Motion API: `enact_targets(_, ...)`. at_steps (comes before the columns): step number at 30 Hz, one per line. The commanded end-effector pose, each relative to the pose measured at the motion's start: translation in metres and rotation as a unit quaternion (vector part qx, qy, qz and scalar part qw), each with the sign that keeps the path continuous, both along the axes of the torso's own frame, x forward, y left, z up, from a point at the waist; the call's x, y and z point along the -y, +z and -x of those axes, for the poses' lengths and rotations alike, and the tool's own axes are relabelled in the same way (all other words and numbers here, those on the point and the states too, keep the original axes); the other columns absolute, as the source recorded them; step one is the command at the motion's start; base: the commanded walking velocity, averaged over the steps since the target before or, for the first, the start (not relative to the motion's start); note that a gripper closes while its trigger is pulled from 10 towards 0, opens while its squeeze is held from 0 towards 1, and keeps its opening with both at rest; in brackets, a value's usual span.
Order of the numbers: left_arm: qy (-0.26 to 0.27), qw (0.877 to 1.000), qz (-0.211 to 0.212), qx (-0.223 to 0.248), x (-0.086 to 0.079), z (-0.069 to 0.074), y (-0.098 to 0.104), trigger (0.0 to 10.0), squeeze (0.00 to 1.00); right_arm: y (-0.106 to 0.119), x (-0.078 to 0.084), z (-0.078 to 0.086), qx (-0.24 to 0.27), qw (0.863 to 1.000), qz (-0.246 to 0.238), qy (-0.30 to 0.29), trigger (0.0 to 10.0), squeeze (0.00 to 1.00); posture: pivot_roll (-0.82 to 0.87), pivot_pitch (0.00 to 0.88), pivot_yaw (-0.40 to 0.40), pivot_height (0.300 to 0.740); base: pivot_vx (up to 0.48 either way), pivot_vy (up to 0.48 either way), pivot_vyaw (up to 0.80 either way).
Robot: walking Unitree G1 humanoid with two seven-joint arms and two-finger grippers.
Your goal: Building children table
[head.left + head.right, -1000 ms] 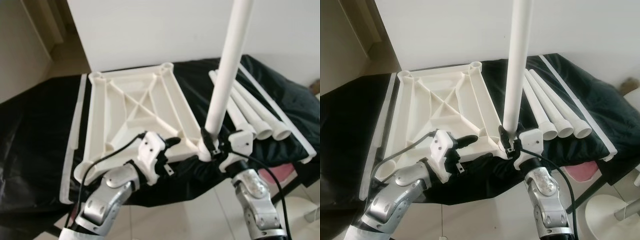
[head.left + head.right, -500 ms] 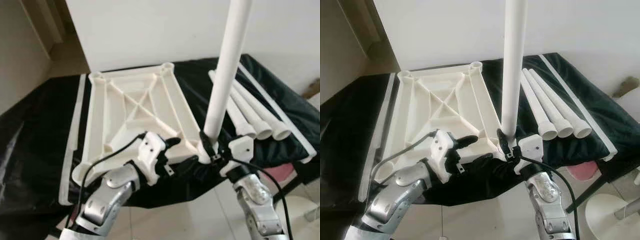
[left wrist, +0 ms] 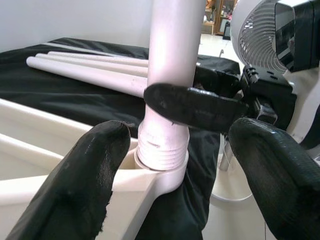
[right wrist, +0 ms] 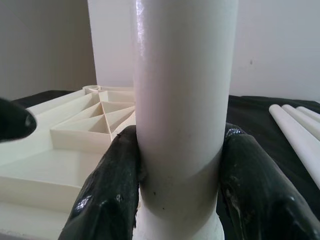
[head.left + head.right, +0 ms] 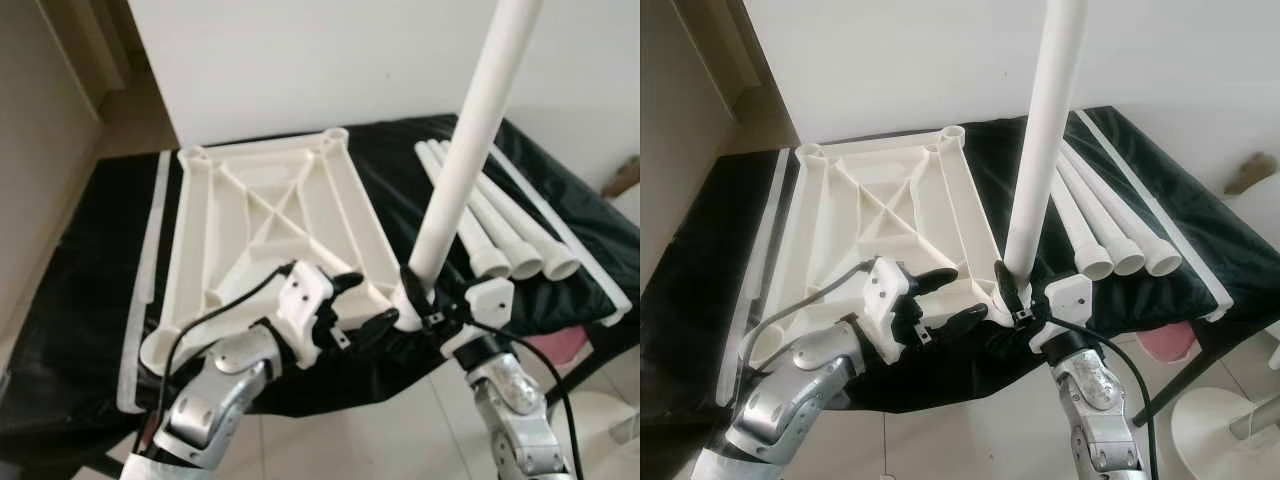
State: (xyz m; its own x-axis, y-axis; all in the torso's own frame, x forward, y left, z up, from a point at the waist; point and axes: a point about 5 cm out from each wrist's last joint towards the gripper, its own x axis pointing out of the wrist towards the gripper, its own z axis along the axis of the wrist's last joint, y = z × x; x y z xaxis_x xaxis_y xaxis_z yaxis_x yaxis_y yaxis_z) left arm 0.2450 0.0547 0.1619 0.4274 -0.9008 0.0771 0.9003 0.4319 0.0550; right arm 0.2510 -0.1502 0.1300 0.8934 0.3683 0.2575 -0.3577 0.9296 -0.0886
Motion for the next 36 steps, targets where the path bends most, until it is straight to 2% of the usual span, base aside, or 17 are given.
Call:
enact_targets(1,0.003,1.000,-0.008,0.007,-0.002,-0.001,0.002,10.0,0.00,-0.017,-0.003,0.003,-0.041,0.999,0.013,0.014,10.0,0.00,0.00,0.000,0.058,0.740,0.000,0.000,0.00)
enact_targets(6,0.003,1.000,-0.008,0.007,-0.002,-0.001,0.002,10.0,0.00,-0.019,-0.002,0.004,-0.044,0.999,0.013,0.013,10.0,0.00,0.00,0.000,0.056,0.740,0.000,0.000,0.00)
enact_targets(12,0.002,1.000,-0.005,0.009,0.000,-0.003,0.003,10.0,0.00,-0.024,0.002,0.002,-0.073,0.997,-0.012,0.003,10.0,0.00,-0.01,0.000,0.054,0.740,0.000,0.000,0.00)
enact_targets(26,-0.002,1.000,-0.005,0.010,0.000,-0.003,0.003,10.0,0.00,-0.029,0.006,-0.004,-0.102,0.995,-0.007,-0.007,10.0,0.00,-0.01,0.000,0.056,0.740,0.000,0.000,0.00)
enact_targets(36,-0.001,1.000,-0.006,0.010,0.000,-0.002,0.003,10.0,0.00,-0.030,0.011,-0.011,-0.131,0.990,-0.032,-0.030,10.0,0.00,-0.01,0.000,0.055,0.740,0.000,0.000,0.00)
